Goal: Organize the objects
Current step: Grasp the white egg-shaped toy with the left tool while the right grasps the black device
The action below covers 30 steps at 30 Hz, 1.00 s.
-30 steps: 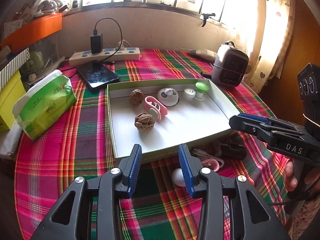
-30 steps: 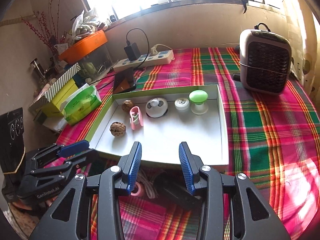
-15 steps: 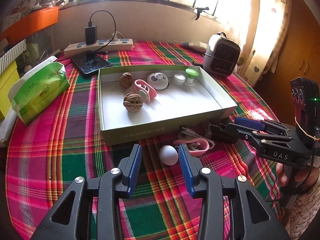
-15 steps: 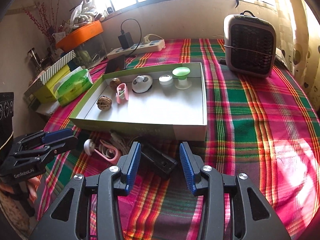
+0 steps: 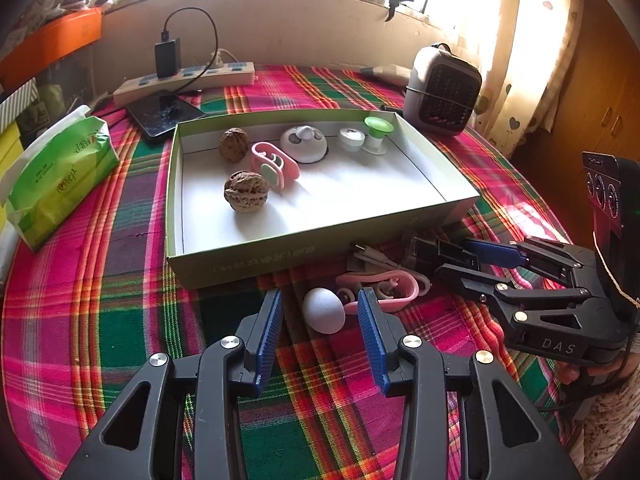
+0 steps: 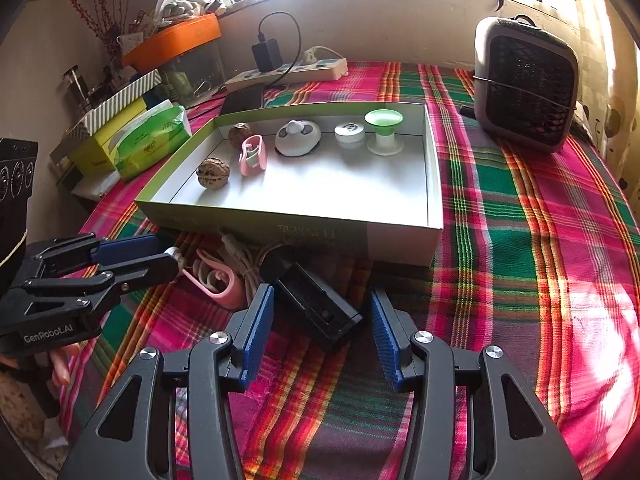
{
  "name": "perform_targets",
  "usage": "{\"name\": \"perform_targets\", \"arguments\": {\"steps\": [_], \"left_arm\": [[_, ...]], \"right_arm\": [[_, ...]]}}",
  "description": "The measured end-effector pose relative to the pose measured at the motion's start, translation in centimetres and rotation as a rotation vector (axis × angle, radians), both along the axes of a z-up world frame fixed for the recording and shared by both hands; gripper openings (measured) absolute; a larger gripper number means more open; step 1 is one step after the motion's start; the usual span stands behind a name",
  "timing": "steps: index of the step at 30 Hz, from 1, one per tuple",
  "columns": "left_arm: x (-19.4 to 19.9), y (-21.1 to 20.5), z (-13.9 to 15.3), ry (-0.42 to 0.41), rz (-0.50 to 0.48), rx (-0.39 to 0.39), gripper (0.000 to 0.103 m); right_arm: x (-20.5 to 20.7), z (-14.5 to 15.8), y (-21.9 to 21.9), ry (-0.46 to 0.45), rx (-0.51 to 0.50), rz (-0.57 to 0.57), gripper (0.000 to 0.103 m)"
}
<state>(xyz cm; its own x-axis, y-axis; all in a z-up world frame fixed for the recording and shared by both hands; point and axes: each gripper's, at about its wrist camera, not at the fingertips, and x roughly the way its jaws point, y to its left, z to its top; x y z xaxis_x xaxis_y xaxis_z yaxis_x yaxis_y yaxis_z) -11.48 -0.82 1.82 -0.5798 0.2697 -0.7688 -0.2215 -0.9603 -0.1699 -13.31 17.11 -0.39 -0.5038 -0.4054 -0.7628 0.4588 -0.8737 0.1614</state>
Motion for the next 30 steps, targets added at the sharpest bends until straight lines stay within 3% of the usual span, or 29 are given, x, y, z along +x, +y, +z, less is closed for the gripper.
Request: {"name": "perform_targets", "arguments": {"steps": [12, 17, 19, 25, 30], "left_arm": [[-0.5, -0.6, -0.5, -0.011, 0.029, -0.002, 0.037], [-0.4, -0.7, -0.5, -0.011, 0.031, 0.001, 0.037], [-0.4, -0.7, -0.5, -0.013, 0.031, 0.007, 0.037], [-0.3, -0.8, -0.5, -0.018, 0.032, 0.025, 0.037], [0.2, -0.9, -0.3, -0.004, 0.034, 0.031, 0.024]], "right_arm": [[0.3, -0.3, -1.8, 0.059, 0.127, 0.063, 0.049], [0.3, -0.3, -1.7, 0.064, 0.129, 0.053, 0.049], [0.4, -0.2, -1.5, 0.063, 0.118, 0.053, 0.042], [0.9, -0.1, -1.2, 0.061, 0.106, 0.036, 0.037], [1.3, 0.0, -0.5, 0.058, 0.092, 0.0, 0.032]]}}
